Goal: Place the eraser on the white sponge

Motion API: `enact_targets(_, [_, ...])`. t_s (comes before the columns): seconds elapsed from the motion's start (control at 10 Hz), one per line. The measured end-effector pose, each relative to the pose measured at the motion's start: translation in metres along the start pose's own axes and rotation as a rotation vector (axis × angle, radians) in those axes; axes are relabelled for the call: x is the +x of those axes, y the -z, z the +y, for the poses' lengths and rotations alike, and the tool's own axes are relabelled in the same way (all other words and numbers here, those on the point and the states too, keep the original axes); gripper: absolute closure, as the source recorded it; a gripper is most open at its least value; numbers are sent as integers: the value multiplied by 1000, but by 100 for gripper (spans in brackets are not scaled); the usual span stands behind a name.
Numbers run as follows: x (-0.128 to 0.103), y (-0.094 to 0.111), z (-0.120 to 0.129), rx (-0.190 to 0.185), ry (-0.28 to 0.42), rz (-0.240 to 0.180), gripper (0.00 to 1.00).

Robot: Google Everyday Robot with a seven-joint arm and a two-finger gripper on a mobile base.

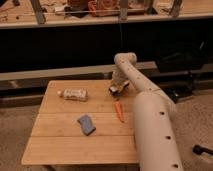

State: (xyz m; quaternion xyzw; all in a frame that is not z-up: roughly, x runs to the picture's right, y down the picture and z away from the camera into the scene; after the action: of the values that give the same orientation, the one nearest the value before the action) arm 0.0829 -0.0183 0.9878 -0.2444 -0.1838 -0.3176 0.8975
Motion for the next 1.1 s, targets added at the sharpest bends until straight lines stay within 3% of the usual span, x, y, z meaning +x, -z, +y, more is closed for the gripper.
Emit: enact_targets(1.1, [-22, 34, 18, -1, 6, 5, 98])
